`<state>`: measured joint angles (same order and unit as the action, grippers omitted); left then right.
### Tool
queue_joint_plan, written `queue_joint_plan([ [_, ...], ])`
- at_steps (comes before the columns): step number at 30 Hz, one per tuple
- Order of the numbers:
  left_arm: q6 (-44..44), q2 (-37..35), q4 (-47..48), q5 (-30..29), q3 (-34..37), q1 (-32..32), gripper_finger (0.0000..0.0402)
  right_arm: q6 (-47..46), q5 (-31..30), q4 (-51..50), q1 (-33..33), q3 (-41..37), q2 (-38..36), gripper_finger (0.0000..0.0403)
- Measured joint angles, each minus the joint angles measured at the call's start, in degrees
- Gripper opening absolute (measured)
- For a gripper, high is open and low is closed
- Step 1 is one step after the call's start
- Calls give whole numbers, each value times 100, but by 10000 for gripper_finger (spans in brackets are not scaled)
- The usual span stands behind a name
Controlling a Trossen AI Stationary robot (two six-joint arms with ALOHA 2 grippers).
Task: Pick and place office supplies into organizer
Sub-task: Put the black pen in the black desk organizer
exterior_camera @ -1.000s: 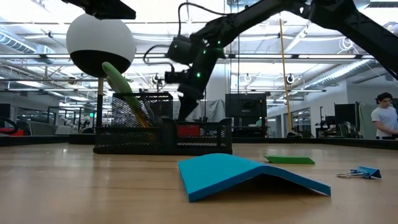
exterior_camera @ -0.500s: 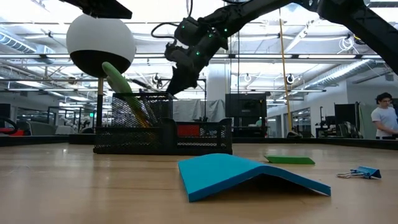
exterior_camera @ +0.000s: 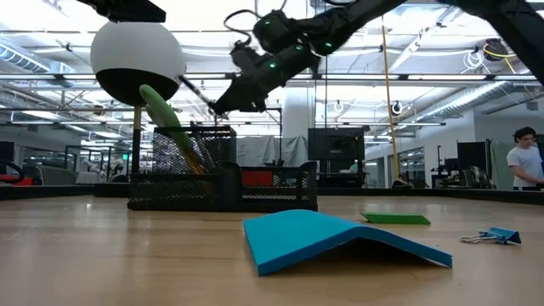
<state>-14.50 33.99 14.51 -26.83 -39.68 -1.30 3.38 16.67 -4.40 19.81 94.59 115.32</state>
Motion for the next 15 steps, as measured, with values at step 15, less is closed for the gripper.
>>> queue_joint_plan([
  [15, -2, 5, -115, 8, 0, 0, 131, -1087, -166, 5628, -636, -3629, -1367, 8],
])
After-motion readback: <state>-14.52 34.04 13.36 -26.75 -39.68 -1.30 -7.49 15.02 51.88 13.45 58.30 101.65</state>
